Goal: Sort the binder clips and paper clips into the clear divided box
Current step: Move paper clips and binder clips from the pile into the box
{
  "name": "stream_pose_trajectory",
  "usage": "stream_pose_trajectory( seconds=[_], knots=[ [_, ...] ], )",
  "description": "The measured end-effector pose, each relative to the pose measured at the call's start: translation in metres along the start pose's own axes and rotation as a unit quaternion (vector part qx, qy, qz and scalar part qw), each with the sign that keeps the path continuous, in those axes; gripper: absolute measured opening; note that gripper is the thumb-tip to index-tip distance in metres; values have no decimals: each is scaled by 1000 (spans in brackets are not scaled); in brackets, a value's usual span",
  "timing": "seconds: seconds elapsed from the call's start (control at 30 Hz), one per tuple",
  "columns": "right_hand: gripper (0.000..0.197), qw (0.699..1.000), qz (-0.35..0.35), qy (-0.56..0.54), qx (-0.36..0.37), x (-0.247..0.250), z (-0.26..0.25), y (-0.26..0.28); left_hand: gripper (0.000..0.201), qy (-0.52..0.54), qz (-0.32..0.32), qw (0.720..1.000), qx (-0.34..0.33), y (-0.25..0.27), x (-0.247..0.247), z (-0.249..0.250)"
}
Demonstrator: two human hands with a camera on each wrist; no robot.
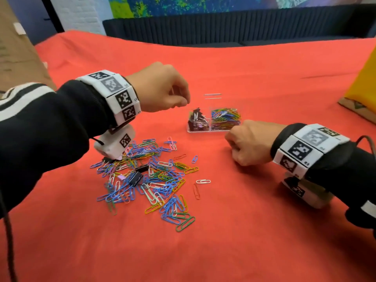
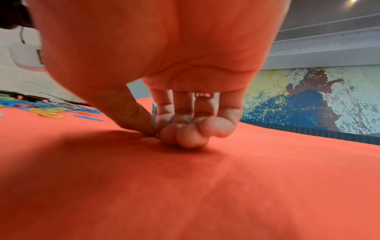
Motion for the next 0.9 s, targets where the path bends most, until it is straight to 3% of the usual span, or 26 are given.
stream_pose_trajectory(
  seconds=[0.1, 0.27, 0.43, 0.73, 0.8, 0.9],
  knots=[
    [5, 1000, -5, -3, 2, 0, 2, 2, 7, 9, -3, 999, 45, 38, 4, -34],
    [12, 999, 0, -35, 17, 15, -8, 6, 6, -12, -44, 984, 174, 113, -16, -115],
    [3, 994, 26, -74, 76, 42, -64, -10, 15, -81, -81, 964, 240, 145, -35, -151],
    [63, 985, 0, -62, 161, 47, -161, -65, 10, -82, -109, 968, 212, 135, -64, -171],
    [68, 982, -17, -59, 179, 44, -172, -70, 10, -93, -107, 969, 202, 133, -64, -171],
    [58, 981, -1, -54, 185, 47, -173, -73, 14, -110, -109, 969, 192, 131, -67, -172]
  ],
)
Point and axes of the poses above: each hand's wrist, its own y-axis away from the middle knuckle, its own x-axis out of the back of the hand, z = x × y, the point moved 10 cm from there along -y, towards the middle knuckle, and after that the axes turned 4 degrees about -x, right-handed, at the moved point
